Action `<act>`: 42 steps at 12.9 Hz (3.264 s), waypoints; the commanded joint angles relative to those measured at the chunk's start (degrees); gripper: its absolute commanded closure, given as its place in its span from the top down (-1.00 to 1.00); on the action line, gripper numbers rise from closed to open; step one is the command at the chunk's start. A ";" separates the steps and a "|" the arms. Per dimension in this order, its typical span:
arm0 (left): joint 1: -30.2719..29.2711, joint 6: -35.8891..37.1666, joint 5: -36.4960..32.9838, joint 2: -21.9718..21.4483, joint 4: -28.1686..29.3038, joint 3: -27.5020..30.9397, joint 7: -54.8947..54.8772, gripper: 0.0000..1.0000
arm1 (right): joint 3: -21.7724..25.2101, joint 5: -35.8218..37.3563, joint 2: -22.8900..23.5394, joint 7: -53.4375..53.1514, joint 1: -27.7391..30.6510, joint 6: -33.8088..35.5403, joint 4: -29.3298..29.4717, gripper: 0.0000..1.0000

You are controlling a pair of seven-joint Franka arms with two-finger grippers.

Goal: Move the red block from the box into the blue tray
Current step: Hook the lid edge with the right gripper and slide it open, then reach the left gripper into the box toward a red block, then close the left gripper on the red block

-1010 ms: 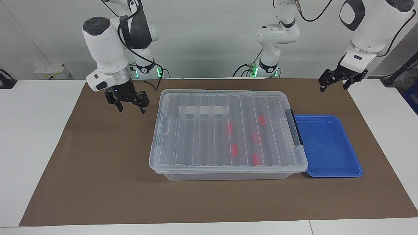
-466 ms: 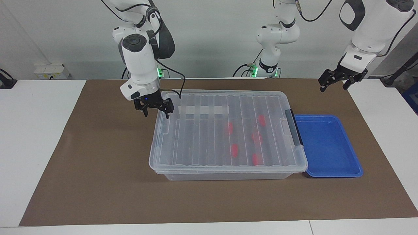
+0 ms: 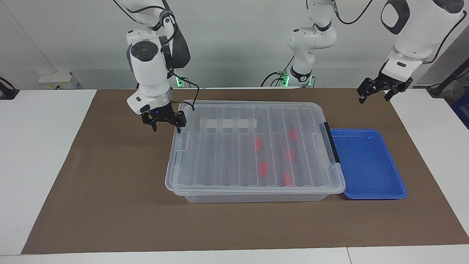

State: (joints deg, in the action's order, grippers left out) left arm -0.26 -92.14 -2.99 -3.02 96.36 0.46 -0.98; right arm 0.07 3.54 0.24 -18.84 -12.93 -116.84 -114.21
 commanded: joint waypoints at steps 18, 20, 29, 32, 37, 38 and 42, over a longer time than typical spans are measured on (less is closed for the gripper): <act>6.30 -1.70 0.88 -1.02 0.76 -0.55 12.26 1.00 | -0.16 0.86 -2.09 37.83 22.24 -4.10 -3.03 0.93; 10.17 -2.69 0.88 -0.58 0.85 -0.37 17.40 1.00 | -0.25 0.86 -2.00 38.61 22.42 -4.10 -2.77 0.94; 20.56 -20.33 -0.88 12.25 4.25 -0.55 34.29 1.00 | -0.51 0.59 -3.14 25.29 19.26 9.85 7.41 1.00; 20.56 -29.64 -0.79 12.34 12.60 -0.55 36.39 1.00 | -1.30 -0.02 -3.14 17.98 17.76 12.07 10.49 1.00; 22.67 -40.46 -0.88 17.34 18.85 -0.37 43.96 1.00 | -7.62 -0.20 -0.34 3.49 17.76 18.66 19.10 1.00; 22.67 -43.18 -0.88 17.87 20.26 -0.37 44.05 0.98 | -8.59 -0.28 -0.16 1.72 17.76 20.15 20.85 1.00; 22.67 -44.70 -0.88 17.88 21.94 -0.55 43.44 0.66 | -10.00 -1.87 3.53 -2.69 17.93 25.42 28.86 1.00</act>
State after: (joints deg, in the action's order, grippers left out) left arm 21.54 -135.30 -3.10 15.84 116.58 -0.88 41.84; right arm -9.42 2.97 0.41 -20.17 4.12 -94.54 -90.92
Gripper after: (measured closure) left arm 0.097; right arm 0.000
